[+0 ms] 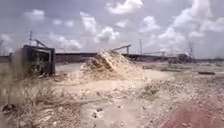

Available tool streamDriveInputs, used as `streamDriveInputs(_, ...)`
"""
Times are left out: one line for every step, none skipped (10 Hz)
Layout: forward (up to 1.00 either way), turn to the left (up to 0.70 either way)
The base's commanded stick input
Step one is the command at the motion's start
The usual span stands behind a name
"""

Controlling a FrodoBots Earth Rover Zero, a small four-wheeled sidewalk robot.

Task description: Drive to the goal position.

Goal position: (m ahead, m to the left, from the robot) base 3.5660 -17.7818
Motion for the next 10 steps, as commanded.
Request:
streamDriveInputs(0.44,-0.27)
streamDriveInputs(0.44,-0.26)
streamDriveInputs(0.44,-0.03)
streamDriveInputs(0.44,0.00)
streamDriveInputs(0.44,0.00)
streamDriveInputs(0.44,0.00)
streamDriveInputs(0.44,0.00)
streamDriveInputs(0.44,0.00)
streamDriveInputs(0.44,0.00)
streamDriveInputs(0.44,0.00)
